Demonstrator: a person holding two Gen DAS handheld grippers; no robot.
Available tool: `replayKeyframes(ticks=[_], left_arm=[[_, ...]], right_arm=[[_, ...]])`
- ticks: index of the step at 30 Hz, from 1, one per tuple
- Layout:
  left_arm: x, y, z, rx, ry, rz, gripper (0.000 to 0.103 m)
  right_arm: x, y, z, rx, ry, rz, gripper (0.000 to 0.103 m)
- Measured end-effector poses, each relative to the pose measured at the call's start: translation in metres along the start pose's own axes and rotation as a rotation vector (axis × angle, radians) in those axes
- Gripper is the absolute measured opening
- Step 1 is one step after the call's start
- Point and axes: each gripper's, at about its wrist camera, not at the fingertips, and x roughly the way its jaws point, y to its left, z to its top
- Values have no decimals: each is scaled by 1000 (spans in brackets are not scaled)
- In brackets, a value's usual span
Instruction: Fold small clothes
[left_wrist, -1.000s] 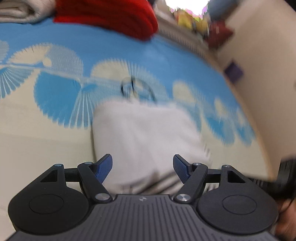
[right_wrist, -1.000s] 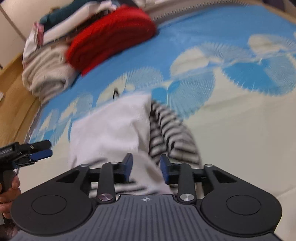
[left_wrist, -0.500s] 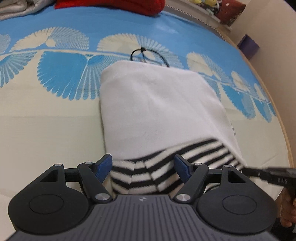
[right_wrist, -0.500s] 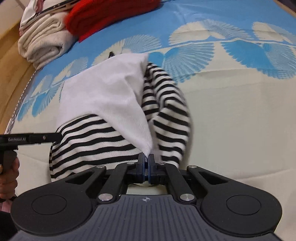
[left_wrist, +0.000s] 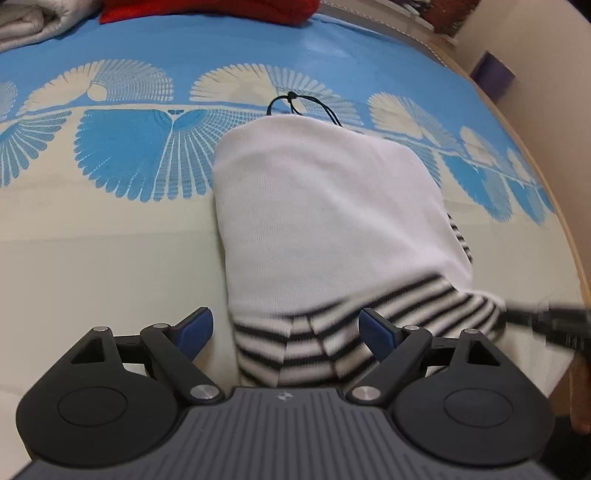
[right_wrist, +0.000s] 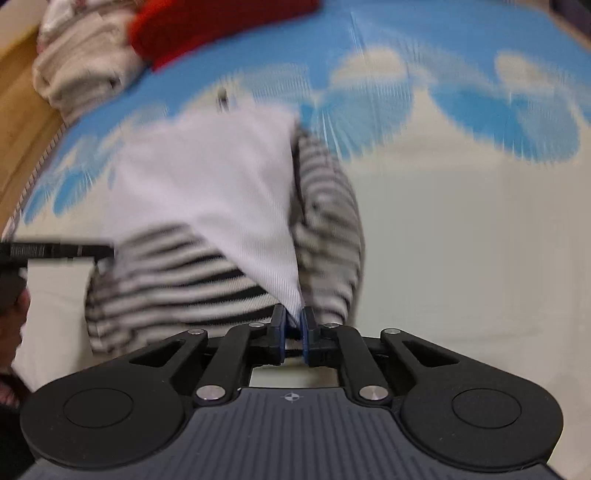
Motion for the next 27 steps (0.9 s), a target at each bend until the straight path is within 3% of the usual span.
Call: replayKeyframes(ticks=[1,3,6,9,11,12,14,16,18,21,24,27], left_arm=[[0,0,-4,9,20,-3,90],[10,-2,-14,53,90,17,90],[29,-7,-26,139,155,114,89],[31,1,-27,77,153,67,85],[33,5,-29,53,151,17,68],[32,5,-30,46,150,-31,47],[24,2,-30,92,124,-35,34],[11,10,-26,82,94,-52,23],[-1,26,-23,19,65,-48,21],[-4,36,-25,41,78,1,21],[-10,28,-28,87,70,40,34],[-19,17,-25,92,15,17,37]], right_arm=[[-3,4,3,-20,-35,8,17],[-4,10,9,-41,-70,27,36],[14,15,11,-50,3,2,36],[39,14,3,-39,140,-53,36],[48,15,0,-43,184,-76,36],[50,16,0,-54,190,-77,24],[52,16,0,-59,196,-46,5],[49,18,0,-53,182,-37,4],[44,19,-1,-37,173,-6,4],[39,18,0,-28,164,33,4],[42,29,1,-65,186,6,4],[44,31,-2,-96,219,-8,5]])
